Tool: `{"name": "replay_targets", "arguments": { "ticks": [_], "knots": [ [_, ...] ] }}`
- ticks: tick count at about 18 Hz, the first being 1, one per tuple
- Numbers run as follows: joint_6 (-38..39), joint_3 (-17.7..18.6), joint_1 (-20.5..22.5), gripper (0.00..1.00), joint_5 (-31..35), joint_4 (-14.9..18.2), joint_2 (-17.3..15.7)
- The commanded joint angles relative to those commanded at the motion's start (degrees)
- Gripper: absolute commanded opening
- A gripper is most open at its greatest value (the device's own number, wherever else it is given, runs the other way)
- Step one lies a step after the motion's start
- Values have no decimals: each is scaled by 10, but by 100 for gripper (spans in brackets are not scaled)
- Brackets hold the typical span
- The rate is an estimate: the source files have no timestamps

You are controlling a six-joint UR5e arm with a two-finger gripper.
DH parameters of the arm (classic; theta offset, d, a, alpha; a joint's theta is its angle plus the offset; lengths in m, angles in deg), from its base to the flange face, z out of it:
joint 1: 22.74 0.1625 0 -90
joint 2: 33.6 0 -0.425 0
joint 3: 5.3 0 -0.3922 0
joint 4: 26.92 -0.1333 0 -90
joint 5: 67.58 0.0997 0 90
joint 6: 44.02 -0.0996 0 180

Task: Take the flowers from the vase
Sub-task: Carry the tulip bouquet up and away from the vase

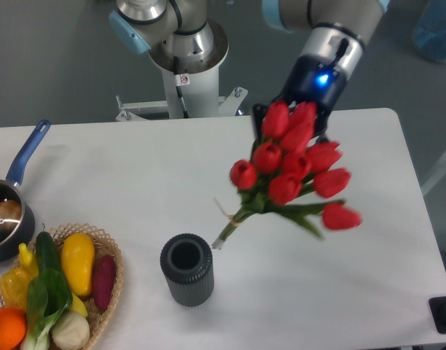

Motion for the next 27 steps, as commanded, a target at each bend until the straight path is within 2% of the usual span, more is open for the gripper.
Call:
{"name": "replay_targets", "arguments": {
  "ticks": [2, 3, 6, 11, 19, 22, 25, 27],
  "knots": [
    [-7, 4, 13, 0, 24, -1, -4],
    [-35, 11, 13, 0, 82, 3, -4],
    [-102, 31, 10, 0, 183, 4, -8],
    [-172, 57, 12, 0, 271, 7, -10],
    [-254, 48, 12, 0, 387, 32, 4],
    [-308, 42, 8, 0, 456, 75, 8],
    [-339, 37, 7, 0, 490, 79, 11],
    [-342, 20, 4, 0, 539, 99, 18]
  ]
}}
